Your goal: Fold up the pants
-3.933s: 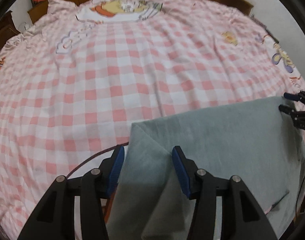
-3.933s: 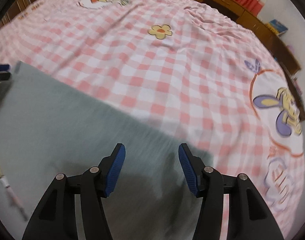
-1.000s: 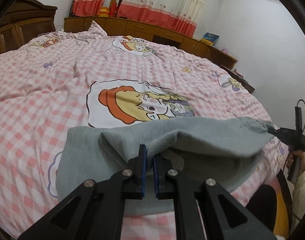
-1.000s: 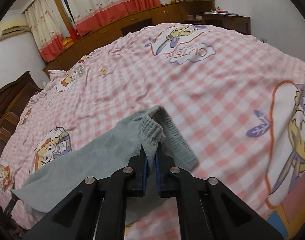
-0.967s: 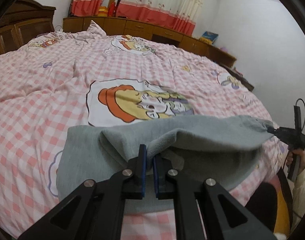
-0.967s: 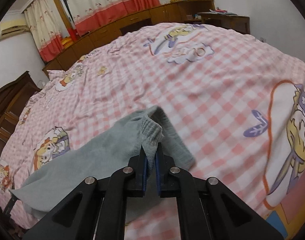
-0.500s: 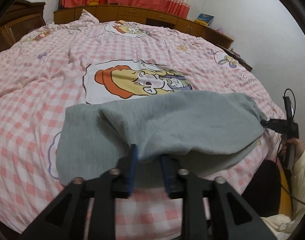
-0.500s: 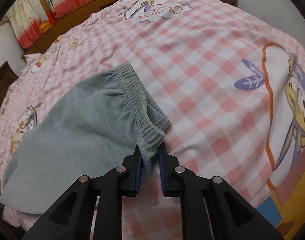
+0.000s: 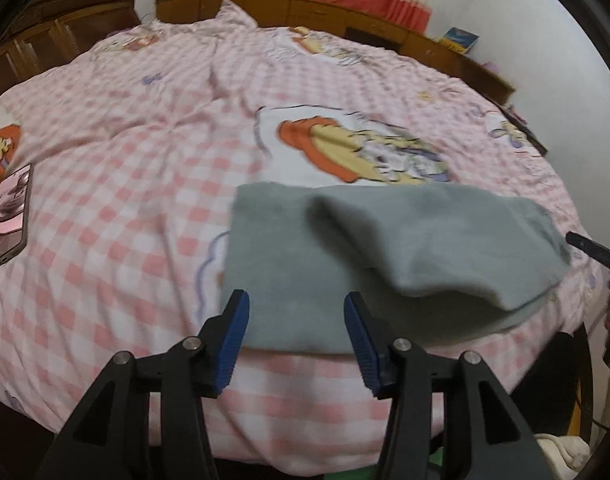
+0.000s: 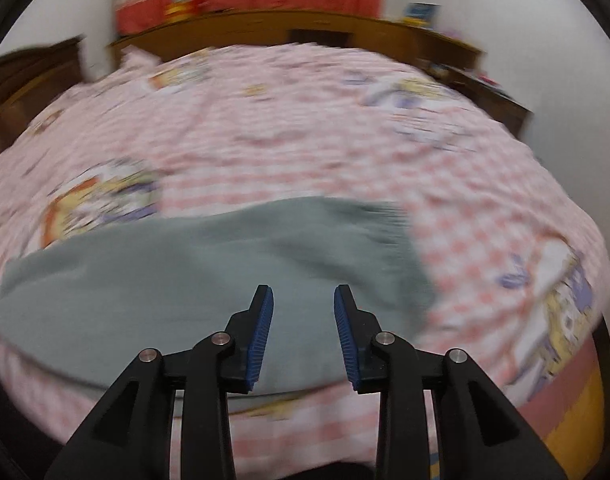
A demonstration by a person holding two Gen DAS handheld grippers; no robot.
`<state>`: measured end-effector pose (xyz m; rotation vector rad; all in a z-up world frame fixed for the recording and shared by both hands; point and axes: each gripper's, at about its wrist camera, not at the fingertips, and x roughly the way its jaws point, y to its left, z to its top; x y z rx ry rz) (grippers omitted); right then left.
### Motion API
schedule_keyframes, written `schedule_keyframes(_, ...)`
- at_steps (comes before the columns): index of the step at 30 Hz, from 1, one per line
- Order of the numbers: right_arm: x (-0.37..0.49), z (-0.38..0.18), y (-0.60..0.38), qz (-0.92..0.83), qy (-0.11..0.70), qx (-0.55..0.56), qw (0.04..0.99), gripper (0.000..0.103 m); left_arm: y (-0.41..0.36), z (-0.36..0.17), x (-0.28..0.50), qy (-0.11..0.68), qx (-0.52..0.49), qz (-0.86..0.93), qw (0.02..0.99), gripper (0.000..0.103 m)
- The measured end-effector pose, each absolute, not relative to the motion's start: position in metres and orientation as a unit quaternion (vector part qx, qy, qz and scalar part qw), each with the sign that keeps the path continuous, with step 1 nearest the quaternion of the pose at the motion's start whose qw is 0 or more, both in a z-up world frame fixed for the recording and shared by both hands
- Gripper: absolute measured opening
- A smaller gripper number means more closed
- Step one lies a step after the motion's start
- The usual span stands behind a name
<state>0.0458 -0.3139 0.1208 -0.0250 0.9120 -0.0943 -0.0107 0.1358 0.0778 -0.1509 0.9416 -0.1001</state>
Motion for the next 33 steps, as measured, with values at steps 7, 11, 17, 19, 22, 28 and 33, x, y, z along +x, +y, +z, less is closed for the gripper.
schedule_keyframes(7, 0.049, 0.111, -0.186, 0.070, 0.459, -0.065, 0.883, 0.032, 0.157, 0.063, 0.001, 0.451, -0.091, -0.045, 0.887, 0.052)
schedule_keyframes(11, 0.049, 0.112, -0.112, 0.151, 0.464, -0.085, 0.869, 0.032, 0.162, 0.053, 0.005, 0.463, -0.061, -0.032, 0.884, 0.052)
schedule_keyframes(17, 0.057, 0.105, -0.034, 0.216, 0.485, -0.071, 0.844, 0.032, 0.169, 0.045, 0.008, 0.462, -0.079, -0.057, 0.882, 0.057)
schedule_keyframes(19, 0.058, 0.099, -0.018, 0.233, 0.500, -0.050, 0.832, 0.032, 0.169, 0.044, 0.008, 0.462, -0.079, -0.061, 0.881, 0.057)
schedule_keyframes(22, 0.059, 0.086, 0.002, 0.240, 0.514, -0.053, 0.822, 0.033, 0.171, 0.043, 0.007, 0.460, -0.084, -0.067, 0.882, 0.058)
schedule_keyframes(28, 0.069, 0.058, 0.019, 0.223, 0.525, -0.066, 0.819, 0.032, 0.173, 0.043, 0.007, 0.459, -0.094, -0.070, 0.881, 0.059)
schedule_keyframes(33, 0.075, 0.057, 0.001, 0.239, 0.514, -0.014, 0.824, 0.025, 0.174, 0.047, 0.007, 0.466, -0.101, -0.055, 0.877, 0.059)
